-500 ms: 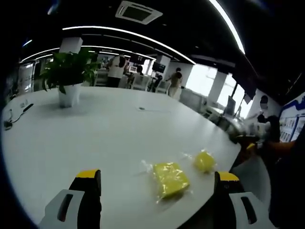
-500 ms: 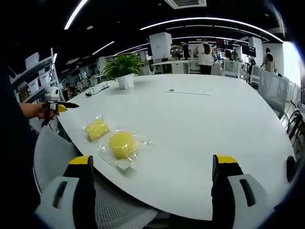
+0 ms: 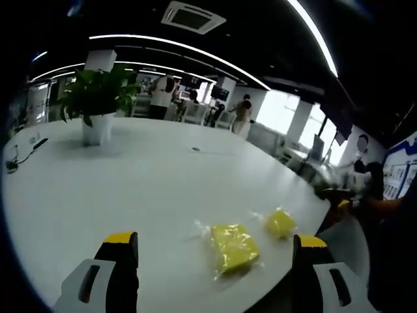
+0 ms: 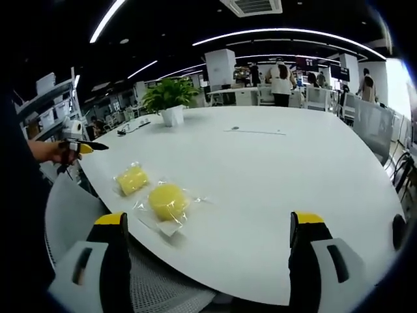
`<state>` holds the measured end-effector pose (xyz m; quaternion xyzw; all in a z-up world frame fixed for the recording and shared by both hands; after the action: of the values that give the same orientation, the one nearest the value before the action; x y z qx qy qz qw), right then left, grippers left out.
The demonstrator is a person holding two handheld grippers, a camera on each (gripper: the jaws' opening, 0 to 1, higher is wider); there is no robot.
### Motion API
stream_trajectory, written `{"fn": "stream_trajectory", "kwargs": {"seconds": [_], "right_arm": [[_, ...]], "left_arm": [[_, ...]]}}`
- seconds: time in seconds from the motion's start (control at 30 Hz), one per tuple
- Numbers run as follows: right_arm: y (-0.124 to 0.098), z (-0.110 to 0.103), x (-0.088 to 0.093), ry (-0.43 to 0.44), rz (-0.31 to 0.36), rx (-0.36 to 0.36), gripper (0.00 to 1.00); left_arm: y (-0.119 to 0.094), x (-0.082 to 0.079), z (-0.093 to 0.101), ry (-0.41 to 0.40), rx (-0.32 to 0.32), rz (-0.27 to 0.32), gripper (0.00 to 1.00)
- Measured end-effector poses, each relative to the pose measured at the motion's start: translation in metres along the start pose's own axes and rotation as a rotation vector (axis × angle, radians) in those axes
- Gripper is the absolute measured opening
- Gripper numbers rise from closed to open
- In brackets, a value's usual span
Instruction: Compare the silicone blocks by pressing each to a similar depth, holding the contact briefly, and releasing to observe deformation and rebound differences across the visible hardness samples.
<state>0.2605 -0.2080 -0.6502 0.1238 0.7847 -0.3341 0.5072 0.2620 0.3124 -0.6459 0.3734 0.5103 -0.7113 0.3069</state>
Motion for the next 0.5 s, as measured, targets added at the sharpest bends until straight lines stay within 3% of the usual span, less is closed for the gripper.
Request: {"fn": "stream_trajectory", "kwargs": {"seconds": [0.5], "right_arm": [[-0.0001,0.0065,0.0004,0.023,-0.017,0.017,0.97]], "left_arm": [[0.0074,0.0012,-0.0017,-0.009,0.009,0.001,1.00]]}}
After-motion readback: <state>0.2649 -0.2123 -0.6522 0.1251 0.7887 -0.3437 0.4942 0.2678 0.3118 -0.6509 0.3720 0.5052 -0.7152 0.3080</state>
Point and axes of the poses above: the point that each gripper's makers call its tool centre point, and the gripper's own axes: y roughly forward along the fingers, z roughly to its right, x roughly out of its underside, the point moved 9 cm from there along -y, roughly backward along the fingers, and after that the axes turned 15 degrees about -x, right-handed, at the moved point
